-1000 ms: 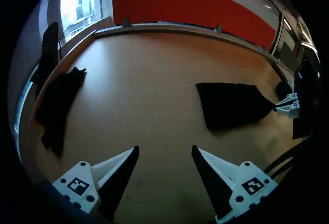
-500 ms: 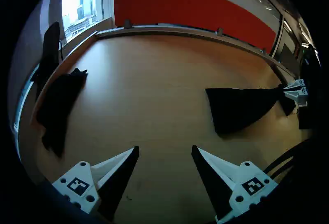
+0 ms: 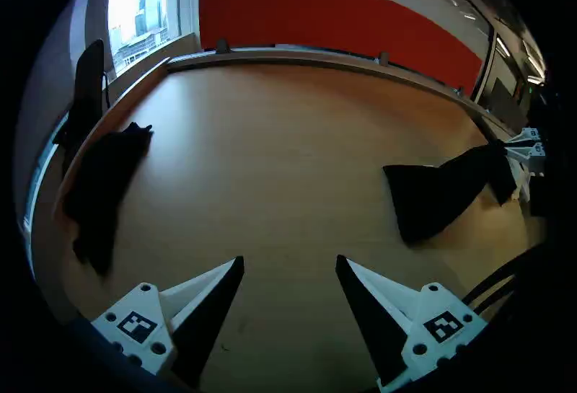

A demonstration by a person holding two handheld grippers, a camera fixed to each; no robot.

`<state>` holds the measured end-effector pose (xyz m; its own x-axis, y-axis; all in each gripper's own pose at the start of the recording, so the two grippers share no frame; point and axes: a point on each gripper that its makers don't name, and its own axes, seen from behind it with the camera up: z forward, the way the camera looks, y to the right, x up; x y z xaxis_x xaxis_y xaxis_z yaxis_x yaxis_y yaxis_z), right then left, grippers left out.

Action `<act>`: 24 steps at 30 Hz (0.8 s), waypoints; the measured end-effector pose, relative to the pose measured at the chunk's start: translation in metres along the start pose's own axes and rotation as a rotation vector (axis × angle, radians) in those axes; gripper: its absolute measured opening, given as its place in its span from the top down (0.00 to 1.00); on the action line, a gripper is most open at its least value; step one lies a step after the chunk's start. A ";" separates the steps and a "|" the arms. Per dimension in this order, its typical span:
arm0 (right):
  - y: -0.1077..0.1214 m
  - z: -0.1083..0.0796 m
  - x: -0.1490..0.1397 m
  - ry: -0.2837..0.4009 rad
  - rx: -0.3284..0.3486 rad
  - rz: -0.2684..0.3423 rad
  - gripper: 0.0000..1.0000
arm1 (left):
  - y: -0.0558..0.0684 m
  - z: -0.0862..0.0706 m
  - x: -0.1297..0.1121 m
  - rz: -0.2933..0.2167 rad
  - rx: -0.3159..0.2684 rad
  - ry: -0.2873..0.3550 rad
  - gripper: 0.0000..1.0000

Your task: Fold towel

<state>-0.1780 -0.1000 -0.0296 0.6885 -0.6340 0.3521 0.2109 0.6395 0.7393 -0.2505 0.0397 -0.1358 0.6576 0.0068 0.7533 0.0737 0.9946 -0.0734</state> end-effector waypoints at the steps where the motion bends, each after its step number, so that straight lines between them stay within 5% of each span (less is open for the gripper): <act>1: 0.000 0.001 0.001 0.000 0.001 -0.001 0.88 | 0.000 0.000 0.000 0.000 0.000 0.000 0.06; 12: -0.020 0.022 0.028 0.033 0.051 -0.039 0.89 | 0.004 -0.005 0.003 0.005 -0.008 0.010 0.06; 24: -0.085 0.059 0.049 0.033 0.192 -0.098 0.90 | 0.004 -0.016 0.014 -0.012 -0.009 0.038 0.06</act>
<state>-0.2030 -0.2109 -0.0410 0.6943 -0.6724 0.2566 0.1442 0.4793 0.8657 -0.2289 0.0422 -0.1366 0.6845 -0.0097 0.7290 0.0886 0.9936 -0.0700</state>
